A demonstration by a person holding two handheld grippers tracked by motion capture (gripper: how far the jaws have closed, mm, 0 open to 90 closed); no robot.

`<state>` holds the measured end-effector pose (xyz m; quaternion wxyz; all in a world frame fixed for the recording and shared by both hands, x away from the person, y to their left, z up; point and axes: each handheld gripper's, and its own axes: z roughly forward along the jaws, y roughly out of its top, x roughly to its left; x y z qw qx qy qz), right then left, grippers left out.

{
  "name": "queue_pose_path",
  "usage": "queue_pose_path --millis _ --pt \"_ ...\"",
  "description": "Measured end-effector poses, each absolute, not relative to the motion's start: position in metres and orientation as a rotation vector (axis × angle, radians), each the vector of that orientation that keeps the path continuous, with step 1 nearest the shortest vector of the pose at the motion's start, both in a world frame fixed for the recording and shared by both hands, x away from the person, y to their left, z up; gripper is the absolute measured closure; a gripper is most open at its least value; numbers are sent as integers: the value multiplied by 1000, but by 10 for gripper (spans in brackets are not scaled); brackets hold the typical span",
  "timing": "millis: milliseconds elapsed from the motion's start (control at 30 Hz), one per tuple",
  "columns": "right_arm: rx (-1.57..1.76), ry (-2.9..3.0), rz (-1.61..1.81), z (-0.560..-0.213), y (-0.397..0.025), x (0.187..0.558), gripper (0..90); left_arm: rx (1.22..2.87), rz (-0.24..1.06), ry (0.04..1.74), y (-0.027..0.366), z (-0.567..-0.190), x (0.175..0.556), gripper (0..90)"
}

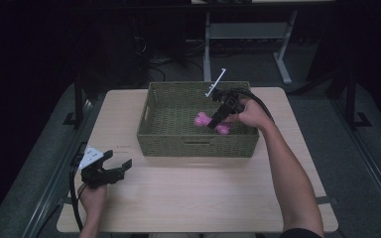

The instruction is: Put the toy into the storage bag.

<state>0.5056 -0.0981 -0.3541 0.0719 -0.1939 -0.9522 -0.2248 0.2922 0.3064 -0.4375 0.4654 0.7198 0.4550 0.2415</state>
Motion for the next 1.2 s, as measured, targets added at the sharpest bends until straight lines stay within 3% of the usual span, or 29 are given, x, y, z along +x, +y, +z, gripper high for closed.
queue_pose_path --millis 800,1200 --pt "-606 -2808 -686 -373 -91 509 573 1767 593 1114 307 -437 291 136" --pt "-652 -2793 -720 -368 -95 508 511 1767 591 1117 307 -437 291 136"
